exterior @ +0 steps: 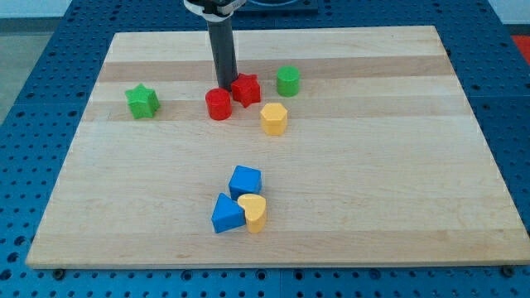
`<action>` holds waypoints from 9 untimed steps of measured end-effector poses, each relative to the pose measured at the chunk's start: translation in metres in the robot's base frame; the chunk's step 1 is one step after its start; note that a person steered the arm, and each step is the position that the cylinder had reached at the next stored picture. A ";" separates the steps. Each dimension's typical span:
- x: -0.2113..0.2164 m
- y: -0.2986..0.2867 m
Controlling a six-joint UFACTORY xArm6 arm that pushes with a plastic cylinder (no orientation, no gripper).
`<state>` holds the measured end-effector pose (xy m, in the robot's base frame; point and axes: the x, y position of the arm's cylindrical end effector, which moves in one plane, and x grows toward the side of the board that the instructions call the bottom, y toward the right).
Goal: Slightly move the green circle to the right side of the red star
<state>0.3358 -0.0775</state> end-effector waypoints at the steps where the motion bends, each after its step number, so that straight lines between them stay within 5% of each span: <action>1: -0.005 -0.003; 5: -0.039 0.092; 9: -0.026 0.090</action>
<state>0.3097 0.0129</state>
